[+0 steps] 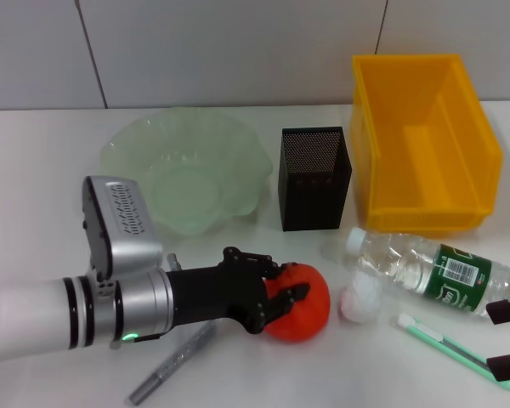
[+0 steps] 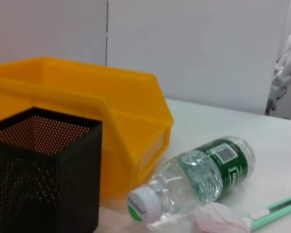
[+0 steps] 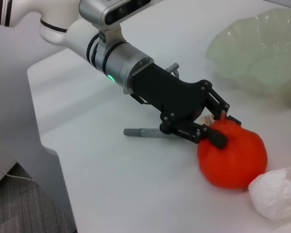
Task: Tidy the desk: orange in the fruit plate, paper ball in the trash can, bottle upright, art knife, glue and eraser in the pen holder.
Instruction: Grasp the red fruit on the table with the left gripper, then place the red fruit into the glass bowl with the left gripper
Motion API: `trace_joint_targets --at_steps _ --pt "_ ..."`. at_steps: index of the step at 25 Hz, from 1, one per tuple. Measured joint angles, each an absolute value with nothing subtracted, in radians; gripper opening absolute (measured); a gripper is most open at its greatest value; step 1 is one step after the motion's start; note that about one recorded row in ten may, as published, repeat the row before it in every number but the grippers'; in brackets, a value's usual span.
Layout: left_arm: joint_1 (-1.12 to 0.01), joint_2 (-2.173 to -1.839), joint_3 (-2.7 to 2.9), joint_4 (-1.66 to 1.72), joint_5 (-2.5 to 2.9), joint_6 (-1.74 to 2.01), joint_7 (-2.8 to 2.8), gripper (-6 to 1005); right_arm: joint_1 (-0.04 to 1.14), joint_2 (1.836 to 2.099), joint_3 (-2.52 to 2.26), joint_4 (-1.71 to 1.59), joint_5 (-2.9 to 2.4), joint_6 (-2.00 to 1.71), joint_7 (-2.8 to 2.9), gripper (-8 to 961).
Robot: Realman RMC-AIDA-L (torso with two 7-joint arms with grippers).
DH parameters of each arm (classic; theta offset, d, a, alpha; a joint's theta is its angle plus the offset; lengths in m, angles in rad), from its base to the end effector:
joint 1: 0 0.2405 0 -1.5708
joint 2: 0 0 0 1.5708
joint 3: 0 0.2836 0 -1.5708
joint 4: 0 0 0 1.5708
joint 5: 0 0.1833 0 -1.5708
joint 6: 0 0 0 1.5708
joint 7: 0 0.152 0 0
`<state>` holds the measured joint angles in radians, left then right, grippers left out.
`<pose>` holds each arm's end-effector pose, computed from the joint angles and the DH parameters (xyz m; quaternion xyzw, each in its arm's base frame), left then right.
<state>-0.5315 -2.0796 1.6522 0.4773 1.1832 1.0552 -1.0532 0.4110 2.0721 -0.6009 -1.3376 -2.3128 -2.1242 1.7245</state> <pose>-0.2348 0.3150 -0.1164 -0.9609 -0.1242 -0.2085 0.1330 0.2715 0.2537 0.0628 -0.9696 0.2315 0.0629 0.0487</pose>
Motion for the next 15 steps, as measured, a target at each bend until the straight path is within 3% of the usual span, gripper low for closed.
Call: trace_joint_targets --at_steps 7,10,15 --pt "-0.432 -2.064 1.643 0.597 1.182 1.11 -1.093 252 0.418 2.073 -0.601 -1.339 -2.31 -2.12 1.722 775" --pt "-0.296 -2.018 1.615 0.794 1.189 1.186 -1.183 232 0.423 2.074 -0.601 -1.336 -2.309 -2.119 1.721 775" --pt "-0.22 -2.0 1.496 0.954 1.192 1.26 -1.258 198 0.441 2.075 -0.602 -1.303 -2.307 -2.117 1.72 775"
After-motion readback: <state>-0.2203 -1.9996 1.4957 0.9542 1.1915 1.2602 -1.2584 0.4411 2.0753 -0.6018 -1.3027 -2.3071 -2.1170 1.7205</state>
